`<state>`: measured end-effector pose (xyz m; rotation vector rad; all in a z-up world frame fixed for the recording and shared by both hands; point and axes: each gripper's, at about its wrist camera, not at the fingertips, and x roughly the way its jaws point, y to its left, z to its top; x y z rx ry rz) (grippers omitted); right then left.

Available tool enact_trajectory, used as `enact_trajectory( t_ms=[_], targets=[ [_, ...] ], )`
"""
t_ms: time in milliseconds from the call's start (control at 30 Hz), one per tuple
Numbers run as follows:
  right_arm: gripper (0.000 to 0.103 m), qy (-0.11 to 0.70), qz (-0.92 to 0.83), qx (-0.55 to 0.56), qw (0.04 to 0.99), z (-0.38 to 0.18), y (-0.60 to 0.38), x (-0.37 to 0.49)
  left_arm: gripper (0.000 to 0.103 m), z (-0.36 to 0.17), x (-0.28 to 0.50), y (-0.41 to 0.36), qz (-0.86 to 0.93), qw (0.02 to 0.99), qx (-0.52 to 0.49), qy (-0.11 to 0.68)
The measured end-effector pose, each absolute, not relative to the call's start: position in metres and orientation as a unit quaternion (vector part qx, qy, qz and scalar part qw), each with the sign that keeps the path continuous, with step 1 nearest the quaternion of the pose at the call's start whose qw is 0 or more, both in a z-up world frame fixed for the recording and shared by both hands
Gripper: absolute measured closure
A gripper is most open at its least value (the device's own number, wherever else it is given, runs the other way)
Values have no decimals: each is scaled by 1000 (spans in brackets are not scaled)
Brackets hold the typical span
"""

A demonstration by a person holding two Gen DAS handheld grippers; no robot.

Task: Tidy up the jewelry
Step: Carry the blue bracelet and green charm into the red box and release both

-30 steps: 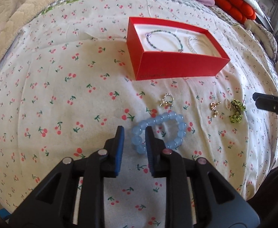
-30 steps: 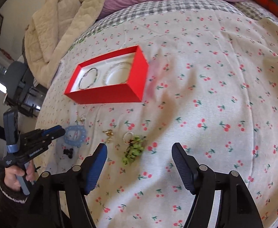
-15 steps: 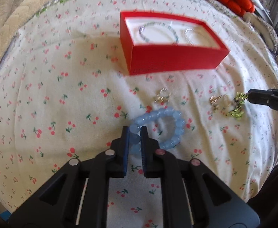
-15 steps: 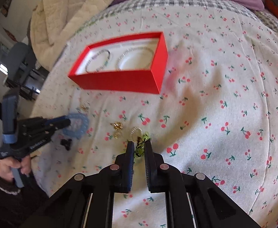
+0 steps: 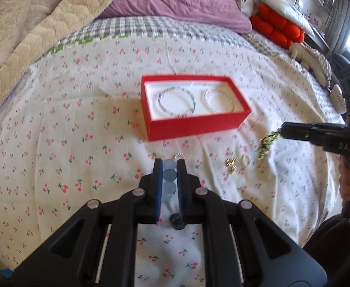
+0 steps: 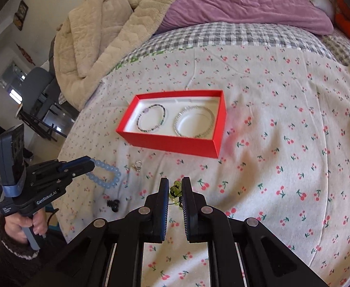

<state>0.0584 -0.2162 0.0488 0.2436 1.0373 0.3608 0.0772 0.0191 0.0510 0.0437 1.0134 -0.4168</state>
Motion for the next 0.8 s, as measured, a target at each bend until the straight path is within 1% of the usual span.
enact_trajectory(
  t_ms=[367, 600, 800],
  targets=[
    [92, 434, 171, 152, 871, 87, -209, 80, 90, 94, 102, -6, -227, 874, -41, 428],
    [92, 418, 161, 176, 876, 90, -214, 101, 90, 97, 121, -23, -226, 881, -55, 412],
    [92, 421, 150, 179, 876, 77, -219, 125, 90, 83, 149, -31, -226, 880, -71, 411]
  ],
)
